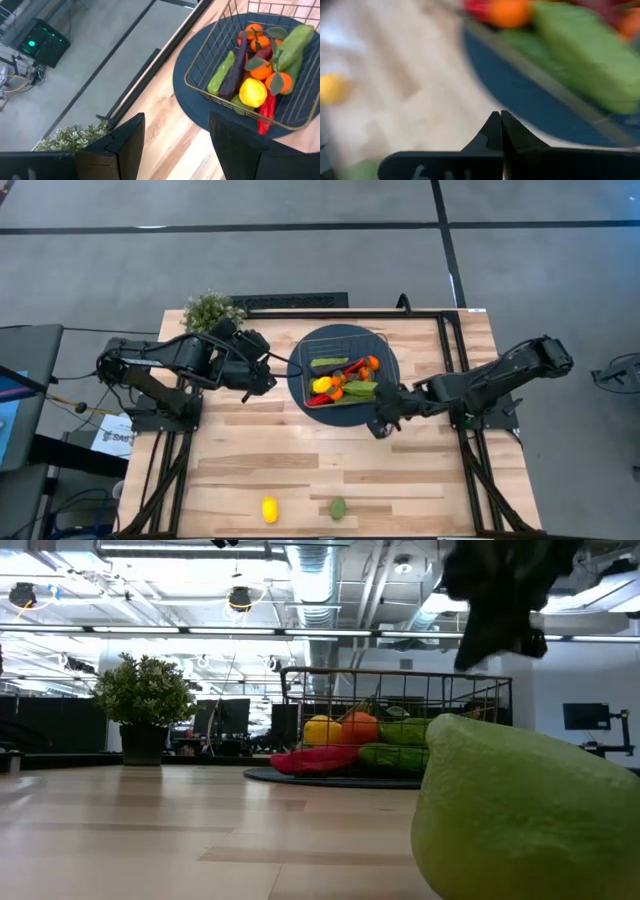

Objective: Build produce basket
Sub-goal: Put the lemon into the wire basket

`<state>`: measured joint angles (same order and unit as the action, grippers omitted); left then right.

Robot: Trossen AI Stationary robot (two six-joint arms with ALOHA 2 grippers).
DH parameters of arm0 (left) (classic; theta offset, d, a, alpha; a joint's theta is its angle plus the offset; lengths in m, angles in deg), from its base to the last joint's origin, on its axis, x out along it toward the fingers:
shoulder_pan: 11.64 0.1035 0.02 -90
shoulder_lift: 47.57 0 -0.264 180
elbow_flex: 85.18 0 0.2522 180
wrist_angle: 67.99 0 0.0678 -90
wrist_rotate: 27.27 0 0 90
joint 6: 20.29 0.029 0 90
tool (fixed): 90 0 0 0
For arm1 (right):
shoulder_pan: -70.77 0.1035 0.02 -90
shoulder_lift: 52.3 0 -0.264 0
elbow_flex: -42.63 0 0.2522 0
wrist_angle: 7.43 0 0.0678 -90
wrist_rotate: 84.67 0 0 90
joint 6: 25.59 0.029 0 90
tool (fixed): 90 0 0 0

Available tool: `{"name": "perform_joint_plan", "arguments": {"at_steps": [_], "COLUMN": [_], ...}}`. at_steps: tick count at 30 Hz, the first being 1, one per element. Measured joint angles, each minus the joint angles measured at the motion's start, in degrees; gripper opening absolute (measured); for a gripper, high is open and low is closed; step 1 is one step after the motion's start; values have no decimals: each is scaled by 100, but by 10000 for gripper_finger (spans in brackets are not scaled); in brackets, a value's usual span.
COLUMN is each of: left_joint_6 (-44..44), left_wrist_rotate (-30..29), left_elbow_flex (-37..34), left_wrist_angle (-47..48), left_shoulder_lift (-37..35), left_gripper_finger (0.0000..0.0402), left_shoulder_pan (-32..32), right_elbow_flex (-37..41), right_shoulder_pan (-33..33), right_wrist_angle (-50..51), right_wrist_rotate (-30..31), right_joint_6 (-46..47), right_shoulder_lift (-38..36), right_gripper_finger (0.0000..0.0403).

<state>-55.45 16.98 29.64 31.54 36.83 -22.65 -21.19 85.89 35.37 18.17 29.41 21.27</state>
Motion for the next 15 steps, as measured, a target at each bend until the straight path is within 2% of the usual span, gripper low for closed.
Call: {"name": "perform_joint_plan", "arguments": {"at_steps": [5,8,11,15], "left_joint_6": [-2,-115,-650,-1766], "left_wrist_rotate": [34,308,647,973], "left_elbow_flex": [0,0,-27,-403], "left_wrist_angle": [85,139,316,427], "left_shoulder_lift": [0,2,2,4], "left_gripper_finger": [206,206,206,206], "left_shoulder_pan": [-101,-212,-446,-919], "right_elbow_flex": [-516,-900,-1265,-1720], "right_shoulder_pan": [649,1029,1342,1596], "right_wrist_angle": [-70,-53,-21,171], "right_wrist_rotate": [-111,-56,141,465], "right_joint_6": [108,147,86,-298], "right_shoulder_lift": [-181,-130,-49,-15], "right_gripper_finger": [0,0,1,1]}}
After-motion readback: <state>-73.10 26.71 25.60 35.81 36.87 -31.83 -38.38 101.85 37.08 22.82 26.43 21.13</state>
